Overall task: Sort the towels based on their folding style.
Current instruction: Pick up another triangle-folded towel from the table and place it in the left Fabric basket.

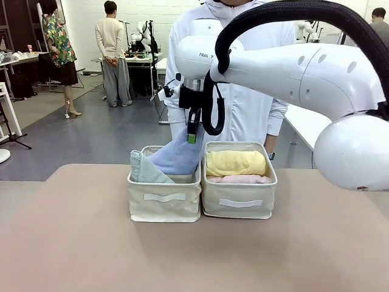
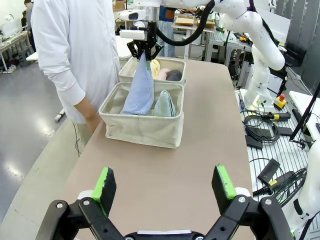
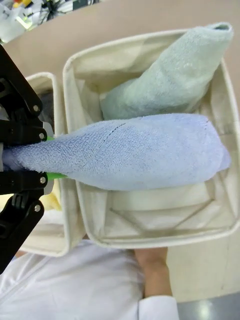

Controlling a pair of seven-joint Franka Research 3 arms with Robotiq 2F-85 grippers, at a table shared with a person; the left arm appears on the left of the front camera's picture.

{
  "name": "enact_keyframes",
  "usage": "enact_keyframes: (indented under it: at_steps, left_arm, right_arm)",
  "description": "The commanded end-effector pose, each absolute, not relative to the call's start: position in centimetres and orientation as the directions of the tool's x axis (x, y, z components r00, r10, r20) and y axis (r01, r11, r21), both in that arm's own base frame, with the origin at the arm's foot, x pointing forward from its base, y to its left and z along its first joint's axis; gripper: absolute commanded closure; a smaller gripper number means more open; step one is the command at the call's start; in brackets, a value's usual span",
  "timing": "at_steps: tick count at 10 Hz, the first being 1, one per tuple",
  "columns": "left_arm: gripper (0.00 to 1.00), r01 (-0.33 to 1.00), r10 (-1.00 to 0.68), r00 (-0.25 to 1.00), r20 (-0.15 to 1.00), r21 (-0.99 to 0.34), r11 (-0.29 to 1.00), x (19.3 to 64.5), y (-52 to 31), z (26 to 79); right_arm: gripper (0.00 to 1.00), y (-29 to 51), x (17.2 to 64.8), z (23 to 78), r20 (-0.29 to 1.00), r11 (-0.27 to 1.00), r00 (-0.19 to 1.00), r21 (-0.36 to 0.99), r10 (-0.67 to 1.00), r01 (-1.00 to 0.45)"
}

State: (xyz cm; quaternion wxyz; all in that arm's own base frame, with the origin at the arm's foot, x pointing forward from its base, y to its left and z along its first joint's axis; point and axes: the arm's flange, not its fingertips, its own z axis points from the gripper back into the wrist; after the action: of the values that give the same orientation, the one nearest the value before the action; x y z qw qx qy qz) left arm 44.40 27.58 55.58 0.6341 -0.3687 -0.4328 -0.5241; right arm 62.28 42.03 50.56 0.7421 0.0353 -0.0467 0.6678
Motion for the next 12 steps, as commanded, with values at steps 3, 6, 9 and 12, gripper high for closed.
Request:
enact_keyframes:
  at_steps: [3, 6, 9, 12]
  left_arm:
    - [0.00, 0.983, -0.357, 0.081, 0.930, -0.016, 0.181, 44.1, 27.5, 55.7]
    - [0.00, 0.983, -0.357, 0.081, 0.930, -0.016, 0.181, 44.1, 27.5, 55.7]
    - [0.00, 0.983, -0.357, 0.081, 0.930, -0.016, 0.181, 44.1, 27.5, 55.7]
    - [0.00, 0.983, -0.357, 0.081, 0.930, -0.016, 0.181, 44.1, 27.5, 55.7]
  right_arm:
    - [0.82, 44.1, 65.1, 51.3, 0.101, 0.085, 0.090, 0.053, 0.991, -0.995]
    - [0.82, 44.6, 65.7, 49.6, 0.079, 0.068, 0.075, 0.079, 0.994, -0.995]
    - [0.82, 45.2, 65.8, 48.2, 0.121, 0.026, 0.034, 0.060, 0.992, -0.998]
    - [0.82, 45.7, 65.8, 47.4, 0.132, -0.006, 0.003, 0.068, 0.991, -0.998]
